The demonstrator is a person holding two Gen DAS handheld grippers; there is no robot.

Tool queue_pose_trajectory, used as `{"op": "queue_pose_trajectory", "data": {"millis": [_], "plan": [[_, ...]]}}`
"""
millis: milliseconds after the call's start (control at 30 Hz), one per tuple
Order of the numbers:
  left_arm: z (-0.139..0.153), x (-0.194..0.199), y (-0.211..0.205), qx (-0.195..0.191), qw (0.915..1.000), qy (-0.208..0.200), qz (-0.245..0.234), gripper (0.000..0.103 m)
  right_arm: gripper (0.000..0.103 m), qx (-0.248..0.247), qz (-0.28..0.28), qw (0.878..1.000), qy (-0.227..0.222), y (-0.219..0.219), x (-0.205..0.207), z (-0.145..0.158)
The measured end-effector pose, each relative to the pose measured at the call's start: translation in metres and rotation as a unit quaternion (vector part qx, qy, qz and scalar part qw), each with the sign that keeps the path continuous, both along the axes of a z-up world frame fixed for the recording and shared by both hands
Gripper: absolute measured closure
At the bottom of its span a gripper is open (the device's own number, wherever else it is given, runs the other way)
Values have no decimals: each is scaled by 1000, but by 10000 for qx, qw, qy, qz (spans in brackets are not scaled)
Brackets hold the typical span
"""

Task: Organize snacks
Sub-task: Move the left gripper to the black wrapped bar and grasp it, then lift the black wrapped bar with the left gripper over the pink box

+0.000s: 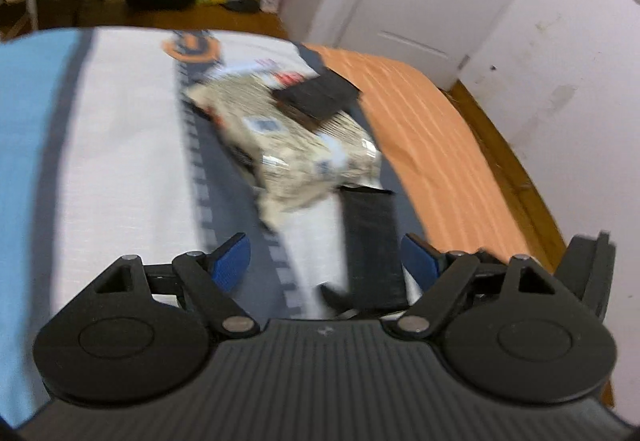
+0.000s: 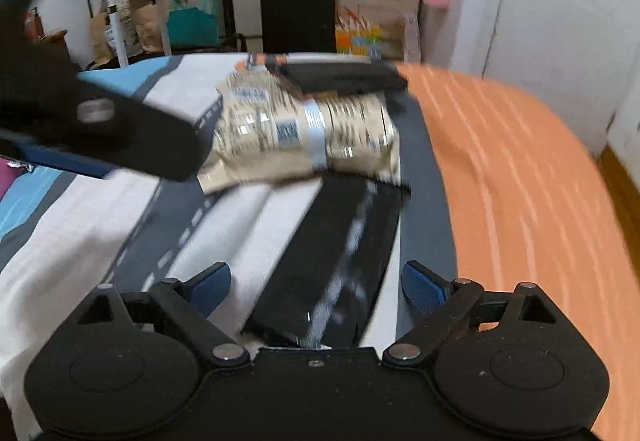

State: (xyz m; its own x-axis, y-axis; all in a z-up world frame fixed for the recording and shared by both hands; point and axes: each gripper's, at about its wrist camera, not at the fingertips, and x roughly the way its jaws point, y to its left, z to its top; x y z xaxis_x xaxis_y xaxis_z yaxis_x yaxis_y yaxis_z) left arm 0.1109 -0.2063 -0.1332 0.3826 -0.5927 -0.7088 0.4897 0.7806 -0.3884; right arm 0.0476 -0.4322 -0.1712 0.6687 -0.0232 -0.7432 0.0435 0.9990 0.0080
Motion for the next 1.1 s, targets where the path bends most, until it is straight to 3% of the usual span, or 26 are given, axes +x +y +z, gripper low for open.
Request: {"op": "queue_pose_trajectory", "data": {"millis": [133, 233, 367, 600, 733, 1100], "plan": [[-20, 3, -31, 97, 9994, 185, -262, 40, 9, -47, 79, 9998, -184, 2, -10, -6], [-36, 6, -46, 210, 9981, 424, -386, 50, 23, -165, 247, 9990, -338, 7, -18, -6], [-55, 9, -54, 231, 9964, 702, -414, 50, 27, -197, 223, 9987, -425, 6, -22, -10], [-59, 8, -59, 178, 9967, 703, -363, 50, 28, -246, 185, 9981, -531, 9, -23, -15], [-51, 7, -56, 70, 9959, 777, -452, 51, 37, -215, 214, 9982, -514, 12, -28, -11], [-9, -16, -41, 301, 9951, 659, -676, 51, 39, -7, 341, 9978, -561, 20, -54, 23]]}}
